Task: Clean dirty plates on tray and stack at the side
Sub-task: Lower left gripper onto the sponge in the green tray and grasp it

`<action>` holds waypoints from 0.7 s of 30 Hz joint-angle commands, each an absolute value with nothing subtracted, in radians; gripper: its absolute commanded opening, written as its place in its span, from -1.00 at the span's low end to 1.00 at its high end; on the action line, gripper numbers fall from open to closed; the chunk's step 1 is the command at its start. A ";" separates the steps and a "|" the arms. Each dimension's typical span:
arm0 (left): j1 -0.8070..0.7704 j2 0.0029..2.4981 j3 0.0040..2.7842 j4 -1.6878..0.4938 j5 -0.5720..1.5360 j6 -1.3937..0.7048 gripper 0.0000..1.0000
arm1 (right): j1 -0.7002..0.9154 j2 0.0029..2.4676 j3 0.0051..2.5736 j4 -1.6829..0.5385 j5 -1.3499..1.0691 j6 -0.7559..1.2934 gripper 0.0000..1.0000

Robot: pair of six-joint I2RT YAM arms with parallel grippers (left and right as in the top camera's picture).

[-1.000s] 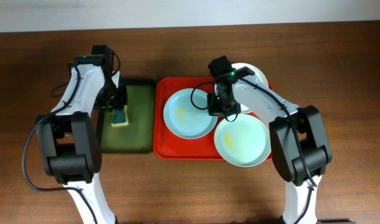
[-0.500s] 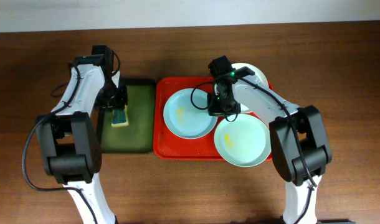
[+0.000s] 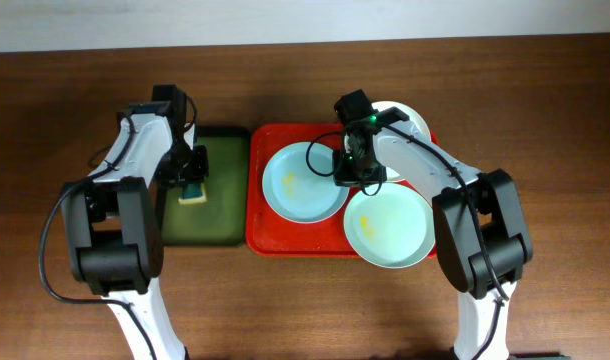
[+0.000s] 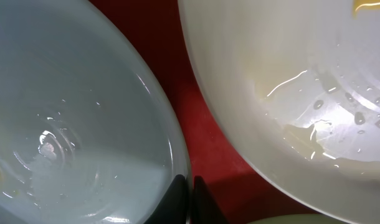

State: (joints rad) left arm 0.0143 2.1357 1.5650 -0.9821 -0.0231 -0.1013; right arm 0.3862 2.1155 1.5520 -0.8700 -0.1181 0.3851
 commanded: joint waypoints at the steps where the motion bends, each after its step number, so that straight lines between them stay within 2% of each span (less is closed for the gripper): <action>1: 0.014 2.148 1.526 -0.980 -0.015 -0.104 -1.00 | 0.392 2.133 1.546 -0.871 -0.120 0.382 -0.90; 6: 0.015 2.027 1.613 -1.026 -0.015 -0.104 -1.00 | 0.392 2.133 1.546 -0.874 -0.120 0.382 -0.88; 8: 0.015 1.896 1.613 -1.011 -0.015 -0.104 -1.00 | 0.392 2.133 1.546 -0.874 -0.120 0.382 -0.73; 12: -0.036 1.679 1.613 -1.011 -0.015 -0.104 -1.00 | 0.392 2.133 1.546 -0.875 -0.120 0.383 -0.61; 21: -0.070 1.681 1.603 -1.010 -0.015 -0.104 -1.00 | 0.392 2.133 1.546 -0.882 -0.120 0.383 -0.65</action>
